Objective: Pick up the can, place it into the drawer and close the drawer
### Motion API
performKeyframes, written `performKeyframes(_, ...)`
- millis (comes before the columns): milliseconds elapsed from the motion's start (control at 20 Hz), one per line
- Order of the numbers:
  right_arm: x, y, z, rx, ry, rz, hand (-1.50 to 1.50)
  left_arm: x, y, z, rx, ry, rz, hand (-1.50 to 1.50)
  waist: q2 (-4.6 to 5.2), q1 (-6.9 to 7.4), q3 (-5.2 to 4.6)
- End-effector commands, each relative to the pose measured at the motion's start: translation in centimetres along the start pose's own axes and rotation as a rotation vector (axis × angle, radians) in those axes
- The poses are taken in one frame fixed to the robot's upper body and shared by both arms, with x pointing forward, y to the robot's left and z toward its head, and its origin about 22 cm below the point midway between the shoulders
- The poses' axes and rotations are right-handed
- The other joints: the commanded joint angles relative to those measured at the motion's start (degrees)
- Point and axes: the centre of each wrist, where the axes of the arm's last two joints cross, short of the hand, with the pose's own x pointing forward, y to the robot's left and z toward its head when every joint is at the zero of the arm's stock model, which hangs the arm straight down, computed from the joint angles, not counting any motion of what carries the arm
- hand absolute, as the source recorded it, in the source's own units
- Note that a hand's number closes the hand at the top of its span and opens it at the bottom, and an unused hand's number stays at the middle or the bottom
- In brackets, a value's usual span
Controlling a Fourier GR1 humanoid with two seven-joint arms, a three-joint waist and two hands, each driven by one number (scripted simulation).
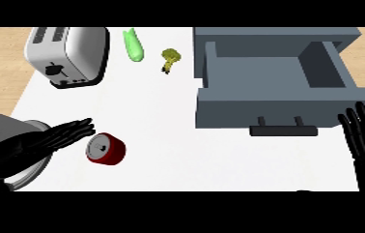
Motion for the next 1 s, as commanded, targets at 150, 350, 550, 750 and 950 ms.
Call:
performKeyframes(150,0.9,-0.2,-0.9,0.003,0.0,0.014,-1.5,-3.5,0.9,-0.3,-0.034,0.019,0.009,-1.5,0.04,0.05,-0.03)
performKeyframes(350,-2.3,-1.1,-1.0,0.017,0.002,-0.007,-1.5,-4.7,1.1,0.9,-0.016,0.021,0.009,-1.5,0.13,0.11,-0.06)
performKeyframes(550,1.0,-1.7,-0.2,0.028,0.006,0.003,-1.5,-5.4,1.8,-0.8,0.003,0.029,0.0,-1.5,0.07,-0.29,-0.07)
performKeyframes(750,-0.9,-0.4,-0.8,0.01,0.008,0.001,-1.5,-7.0,2.9,-1.2,0.044,0.032,-0.01,-1.5,0.24,-0.52,-0.12)
performKeyframes(950,0.3,-1.1,0.0,0.034,-0.022,0.013,-1.5,-8.3,2.4,-0.2,0.047,0.066,-0.034,-1.5,0.18,-0.7,-0.14)
